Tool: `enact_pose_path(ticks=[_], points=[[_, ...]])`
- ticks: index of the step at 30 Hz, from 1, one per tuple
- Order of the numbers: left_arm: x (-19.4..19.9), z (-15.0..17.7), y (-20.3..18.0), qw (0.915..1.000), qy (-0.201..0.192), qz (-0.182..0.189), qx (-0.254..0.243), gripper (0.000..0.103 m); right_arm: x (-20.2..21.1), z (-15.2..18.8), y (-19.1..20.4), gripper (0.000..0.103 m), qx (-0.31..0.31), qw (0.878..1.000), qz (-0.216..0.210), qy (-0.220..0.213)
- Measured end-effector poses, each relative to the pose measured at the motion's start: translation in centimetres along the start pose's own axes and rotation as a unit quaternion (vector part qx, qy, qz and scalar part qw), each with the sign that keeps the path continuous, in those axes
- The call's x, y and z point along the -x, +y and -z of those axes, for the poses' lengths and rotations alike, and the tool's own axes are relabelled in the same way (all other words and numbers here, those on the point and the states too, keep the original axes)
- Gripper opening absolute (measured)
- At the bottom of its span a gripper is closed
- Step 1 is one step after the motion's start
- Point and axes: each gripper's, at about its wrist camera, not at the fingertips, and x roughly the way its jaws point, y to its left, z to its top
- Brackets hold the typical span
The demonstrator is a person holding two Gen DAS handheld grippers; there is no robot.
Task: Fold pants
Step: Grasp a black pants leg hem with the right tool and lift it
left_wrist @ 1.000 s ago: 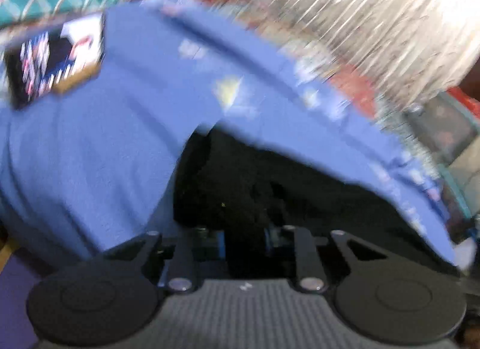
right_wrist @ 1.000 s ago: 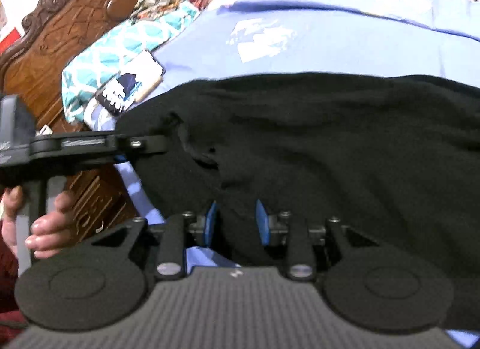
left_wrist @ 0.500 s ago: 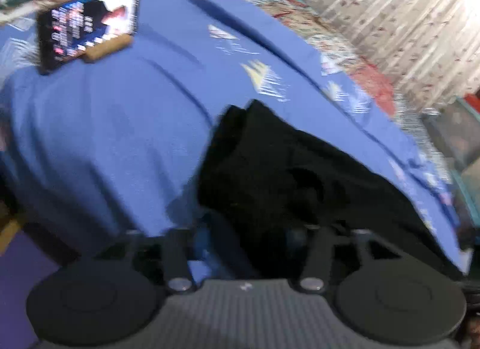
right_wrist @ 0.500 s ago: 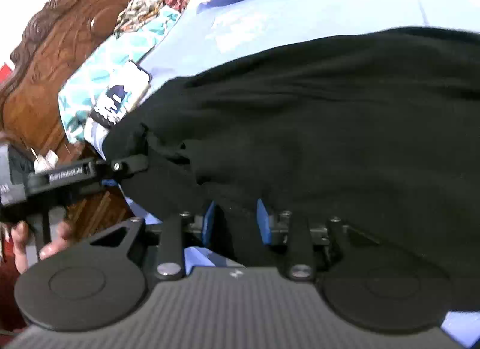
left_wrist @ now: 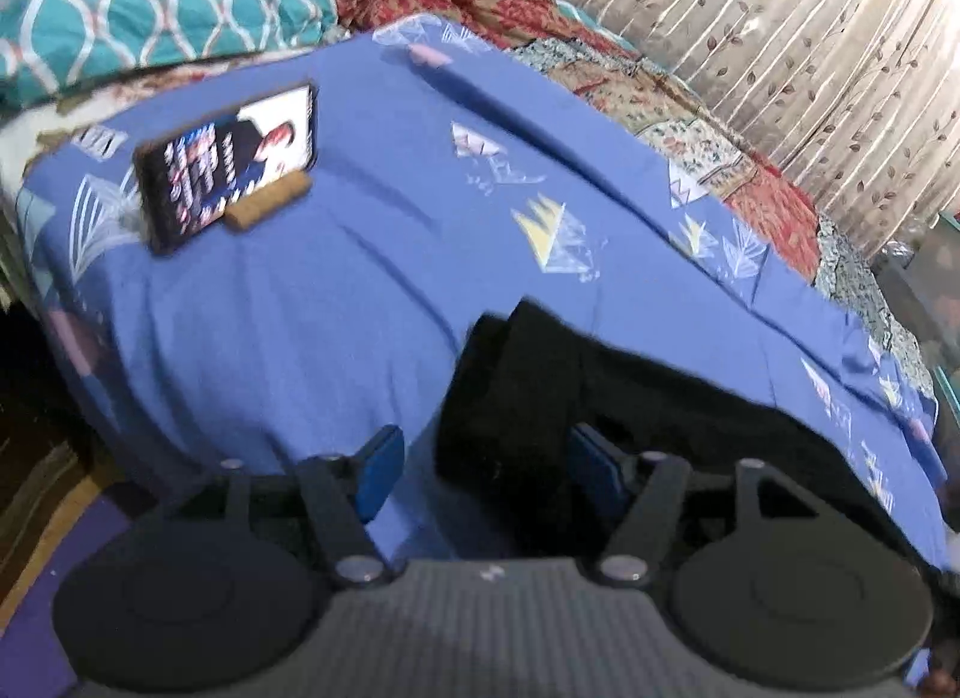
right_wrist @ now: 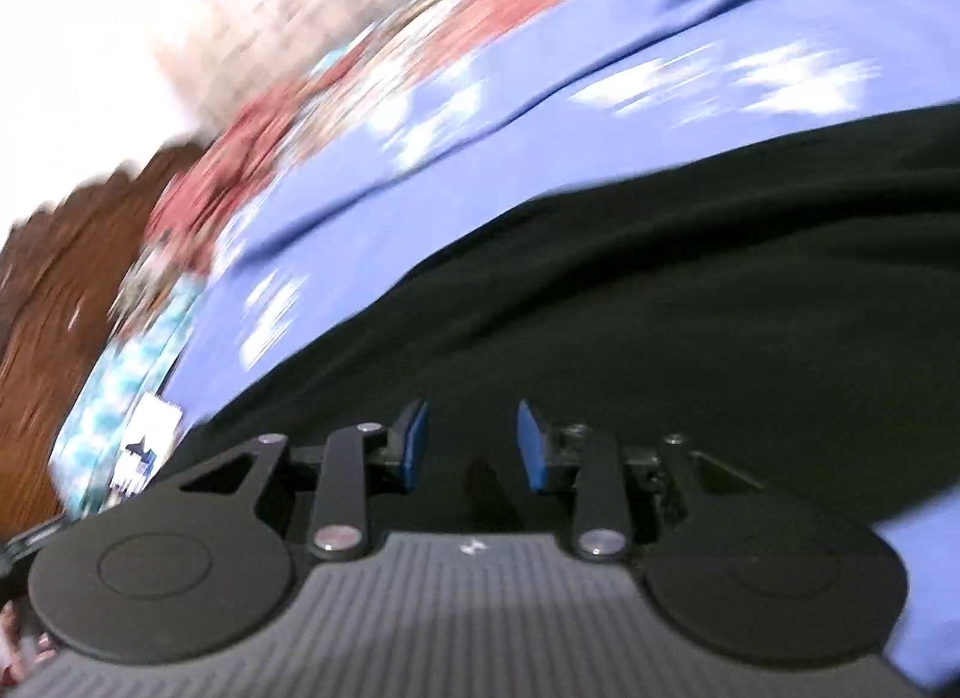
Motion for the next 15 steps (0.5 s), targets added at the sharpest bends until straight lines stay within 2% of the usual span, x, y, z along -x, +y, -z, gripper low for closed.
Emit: enact_pose_path(ticks=[3,7,11,15], points=[[-0.6,-1.0,-2.7,0.9995,0.005,0.017,-0.025,0.062,4.4,-0.6,-4.1,0.037,-0.023,0.997,0.050,-0.061],[-2.2,-0.4,-8.4,0.9942,0.035,0.040,-0.093,0.062,10.6,-1.5,-10.8,0.040,-0.073,0.978,0.133,-0.145],[-4.4,2.1,-13.9,0.9826,0.081,0.056,-0.158,0.062,13.5,-0.4,-16.9,0.044,-0.136,0.963,0.153,-0.177],[-7.0,5.4,-18.5,0.9713,0.124,0.070,-0.191,0.062,13.4,0.5,-20.4,0.044,-0.188,0.954,0.134,-0.188]])
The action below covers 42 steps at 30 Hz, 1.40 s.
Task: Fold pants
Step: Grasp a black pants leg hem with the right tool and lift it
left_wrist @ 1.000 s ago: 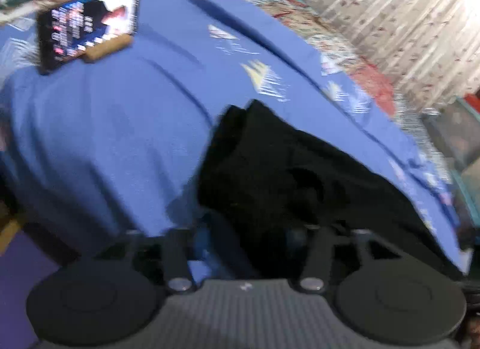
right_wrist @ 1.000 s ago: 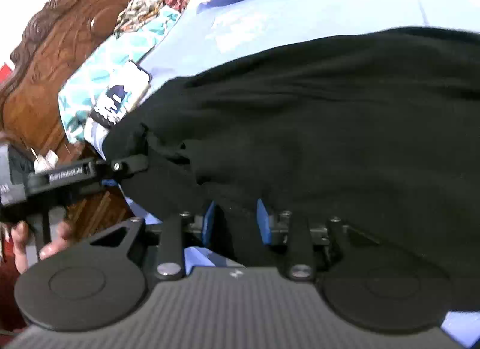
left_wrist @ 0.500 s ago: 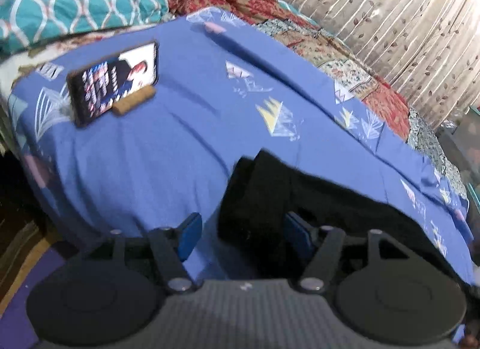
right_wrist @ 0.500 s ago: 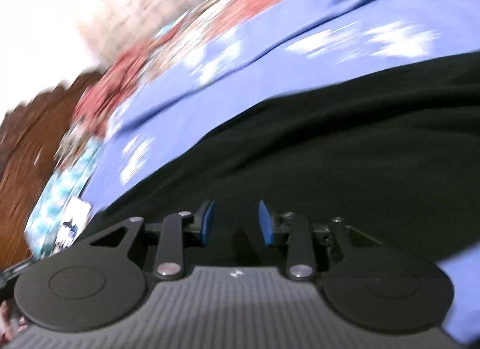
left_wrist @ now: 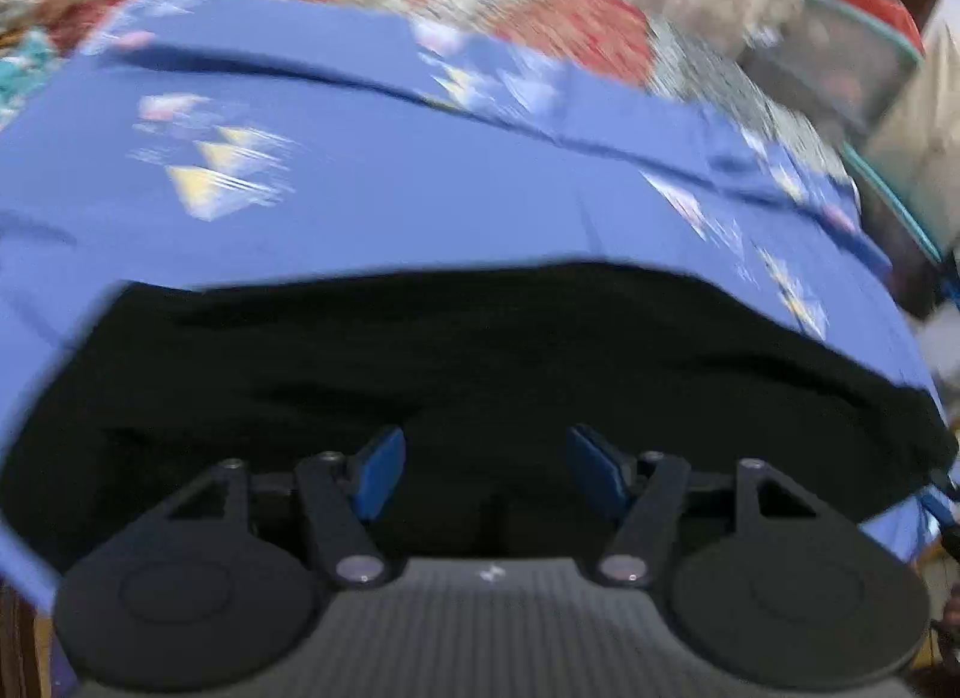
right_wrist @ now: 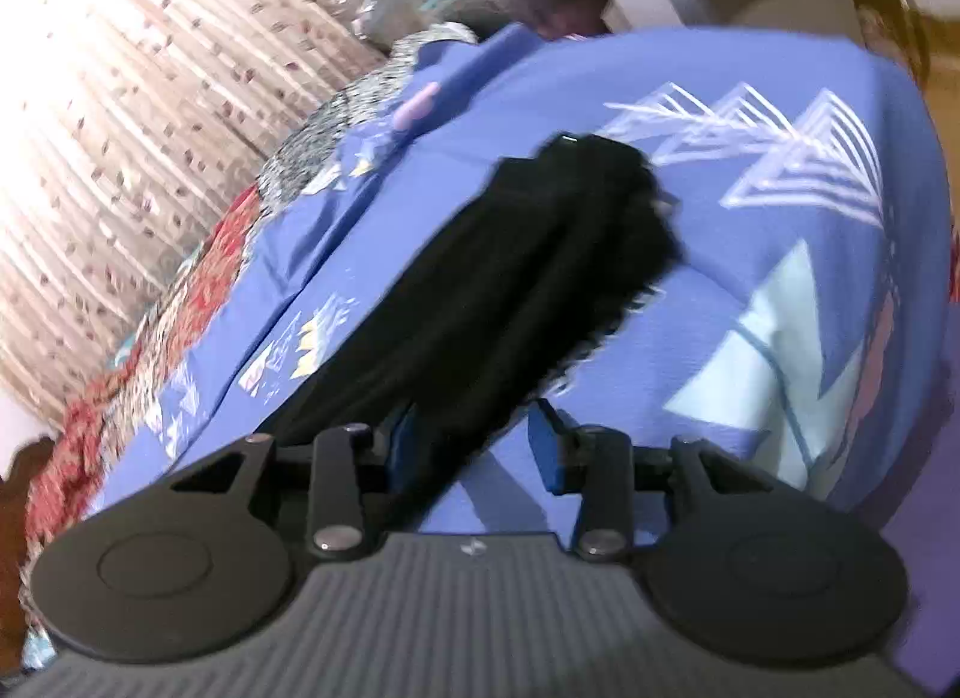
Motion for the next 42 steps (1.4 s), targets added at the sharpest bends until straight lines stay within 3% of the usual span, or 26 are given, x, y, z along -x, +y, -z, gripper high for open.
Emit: enact_pose_path(ticks=[3,7,10,15,23,26,28,32,38,42], points=[[-3.0,0.2,-3.5,0.9991,0.033,0.017,-0.022,0.062,-0.7,-0.1,0.0,0.043,-0.019,1.000,-0.022,0.000],[-6.7,1.4,-6.3,0.9939,0.084,-0.015,-0.070,0.062,-0.7,-1.6,-0.8,0.044,-0.025,0.999,-0.046,-0.011],[-6.9,1.8,-7.3,0.9920,0.081,-0.032,-0.091,0.063,-1.0,-2.5,-1.3,0.045,-0.032,0.998,-0.047,-0.012],[-6.9,1.4,-6.7,0.9932,0.091,-0.033,-0.065,0.063,-1.1,-3.0,-3.3,0.045,-0.059,0.996,-0.070,-0.017],[-7.0,1.3,-7.0,0.9927,0.094,-0.038,-0.064,0.067,-0.7,-3.6,-4.0,0.045,-0.079,0.993,-0.080,-0.025],[-6.6,0.9,-7.0,0.9941,0.090,-0.027,-0.054,0.064,-0.1,-2.8,-4.3,0.046,-0.084,0.992,-0.083,-0.032],[-5.8,0.6,-7.0,0.9955,0.078,0.000,-0.053,0.061,0.5,-2.3,-4.6,0.046,-0.093,0.991,-0.091,-0.035],[-4.8,0.4,-8.3,0.9946,0.055,0.035,-0.081,0.059,1.5,-2.0,-4.6,0.047,-0.093,0.990,-0.090,-0.056],[-6.7,1.2,-7.7,0.9921,0.093,0.025,-0.081,0.055,1.1,-2.6,-4.0,0.049,-0.093,0.990,-0.087,-0.058],[-6.5,1.1,-7.0,0.9928,0.093,0.030,-0.070,0.055,0.9,-2.3,-4.0,0.049,-0.090,0.992,-0.083,-0.039]])
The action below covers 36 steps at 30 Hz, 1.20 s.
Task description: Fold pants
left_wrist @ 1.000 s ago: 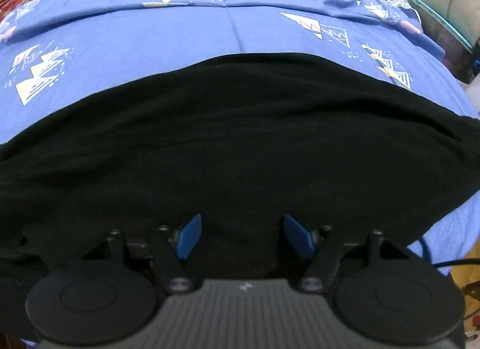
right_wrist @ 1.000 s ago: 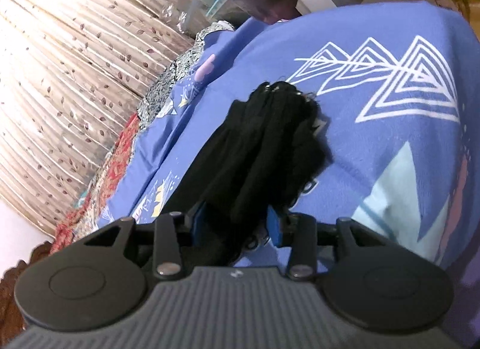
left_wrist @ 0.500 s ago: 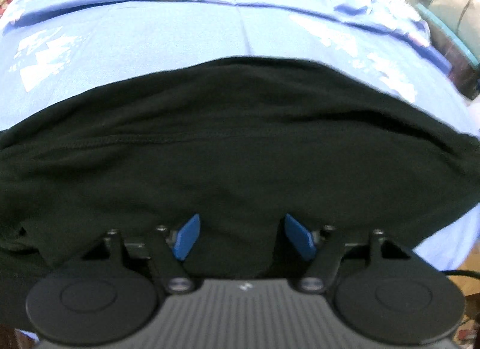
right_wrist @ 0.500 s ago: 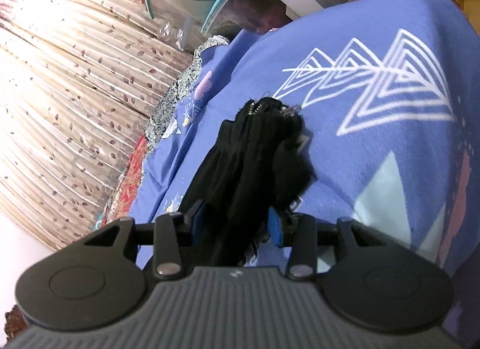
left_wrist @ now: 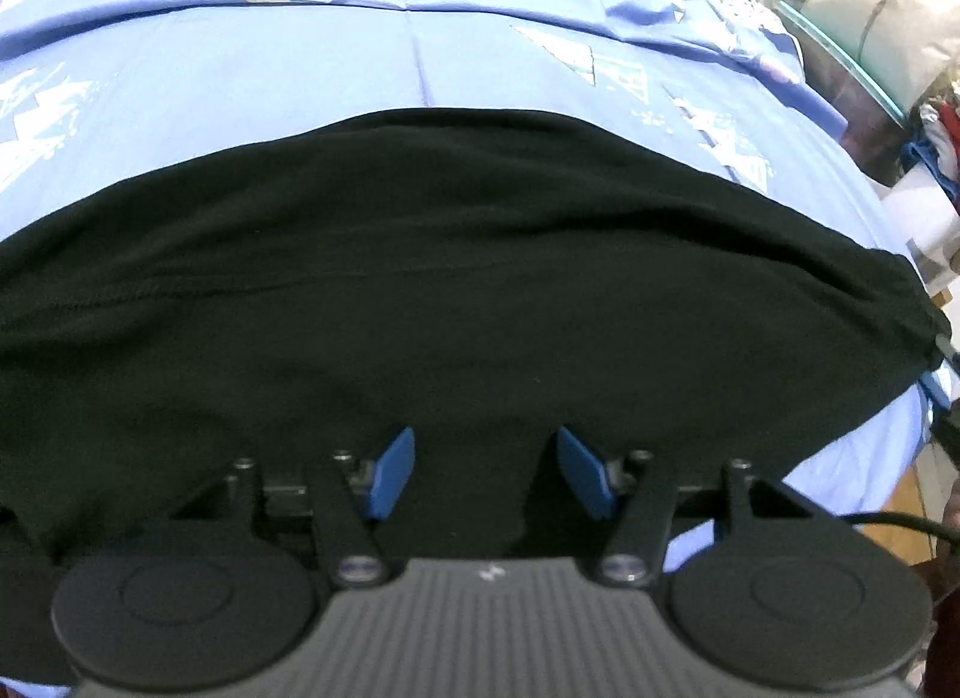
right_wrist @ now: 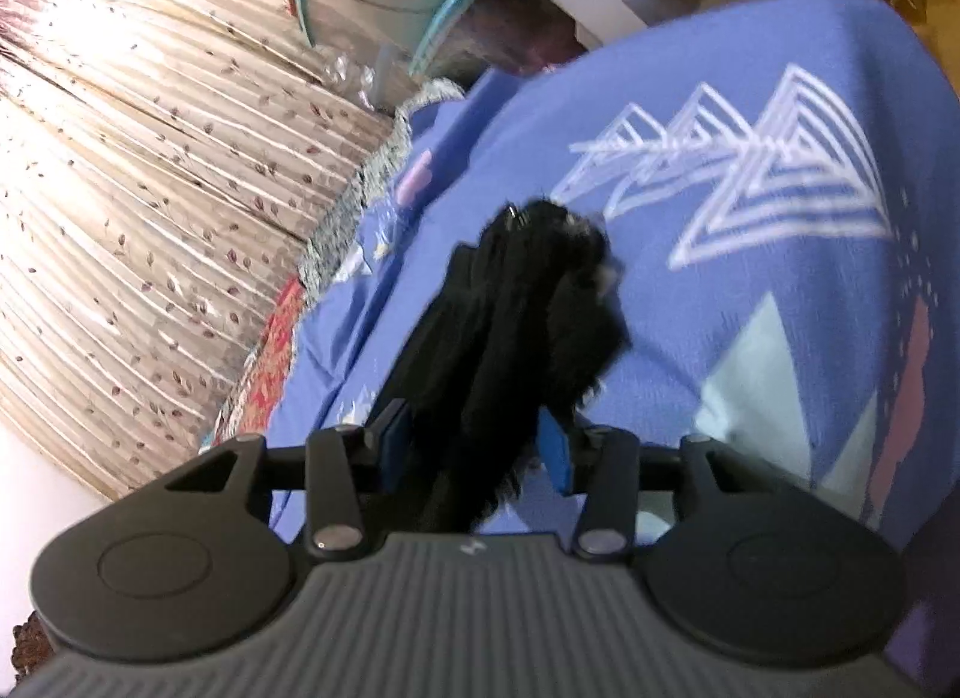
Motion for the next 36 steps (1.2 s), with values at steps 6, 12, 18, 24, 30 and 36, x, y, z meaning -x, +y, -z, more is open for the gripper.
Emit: enact_pose_path(ticks=[6,12,18,24,30,36], points=[[-0.3,0.1,-0.6,1.0000,-0.001,0.000,-0.009,0.055,-0.5,-0.6,-1.0,0.052,-0.029,0.999,0.004,-0.023],[0.2,0.0,0.1,0.9999,-0.010,0.008,0.012,0.044,-4.0,-3.1,-0.2,0.055,-0.045,0.998,0.013,-0.038],[2.6,-0.2,2.3,0.9980,-0.045,0.009,0.043,0.025,-5.2,-3.3,6.8,0.011,0.064,0.998,0.011,-0.014],[8.4,-0.4,7.6,0.9873,-0.128,-0.026,0.090,0.025,-5.0,4.4,20.9,0.011,0.366,0.926,-0.080,0.051],[16.0,3.7,14.8,0.9573,-0.217,-0.107,0.159,0.025,-9.3,17.9,25.0,0.011,0.577,0.790,-0.082,0.188],[20.2,10.0,19.8,0.9261,-0.244,-0.160,0.239,0.028,-9.7,27.7,22.9,0.013,0.778,0.606,-0.024,0.165]])
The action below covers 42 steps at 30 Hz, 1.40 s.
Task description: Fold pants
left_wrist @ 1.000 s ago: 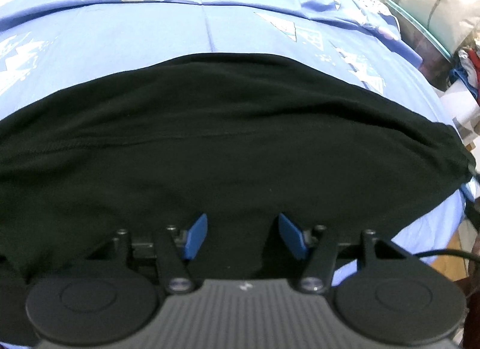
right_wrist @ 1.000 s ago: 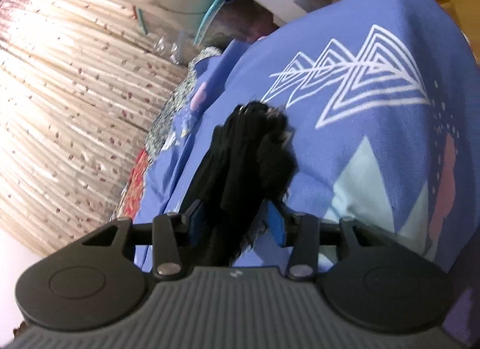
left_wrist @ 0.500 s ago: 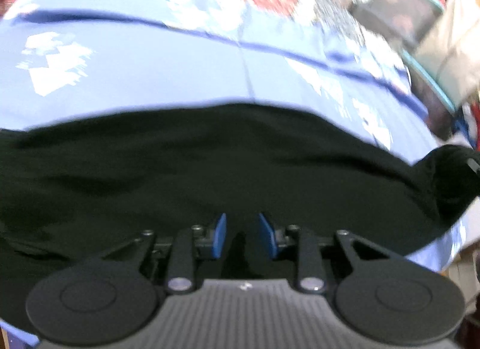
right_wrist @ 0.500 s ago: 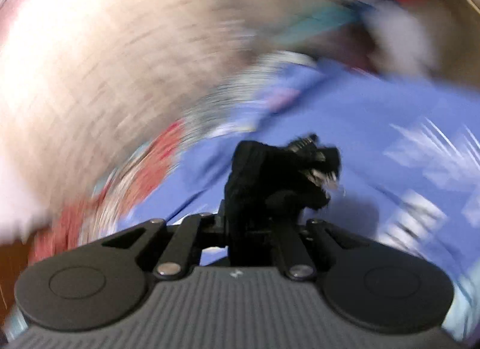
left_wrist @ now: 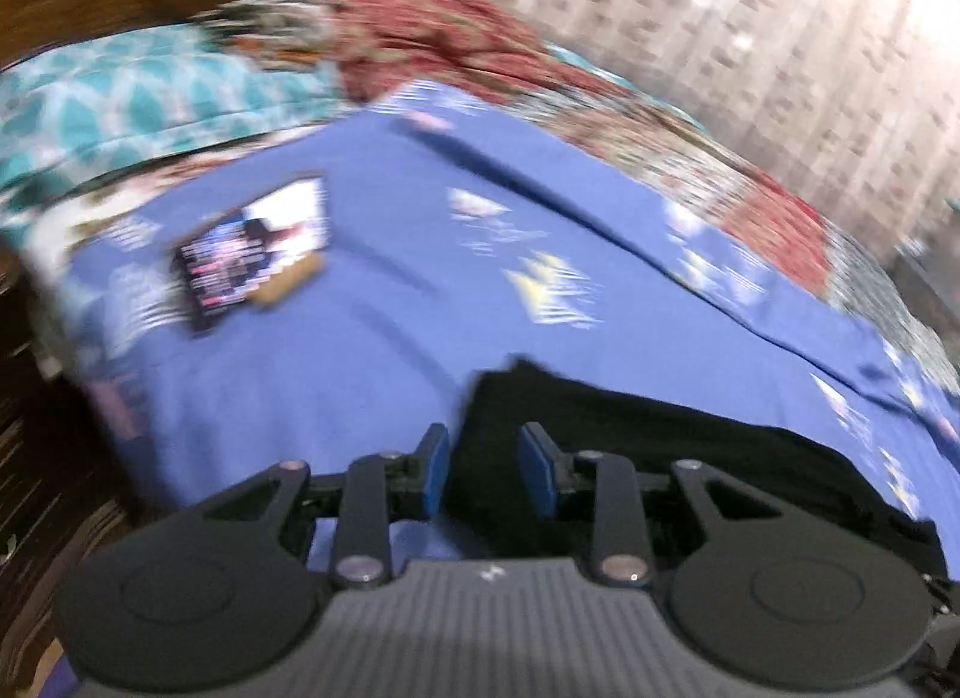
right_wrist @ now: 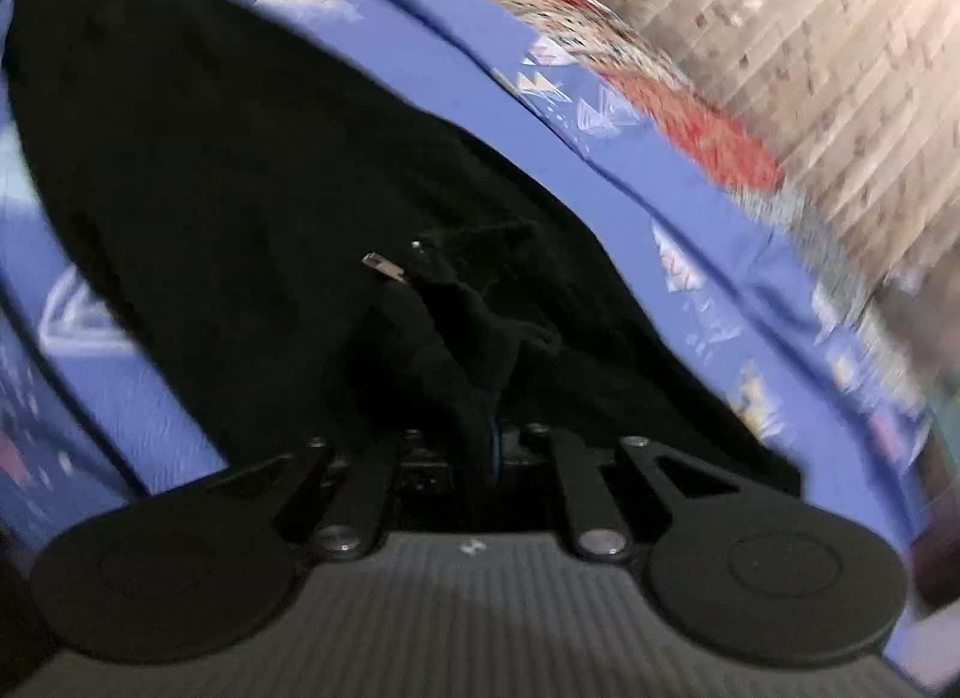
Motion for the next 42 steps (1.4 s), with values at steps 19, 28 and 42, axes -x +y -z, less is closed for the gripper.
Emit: enact_pose_path(ticks=[19,28,42], points=[[-3.4,1.2,4.6,0.9987,0.038,0.011,0.032,0.031,-0.6,-0.7,-0.1,0.014,-0.079,0.997,0.006,0.019],[-4.9,1.0,1.1,0.9966,0.040,0.072,0.003,0.045,3.8,-2.0,-0.4,0.059,-0.102,0.994,-0.031,0.018],[-7.3,1.0,1.7,0.9931,0.049,0.098,0.042,0.065,-0.2,-2.1,-1.1,0.035,-0.345,0.934,-0.084,0.045]])
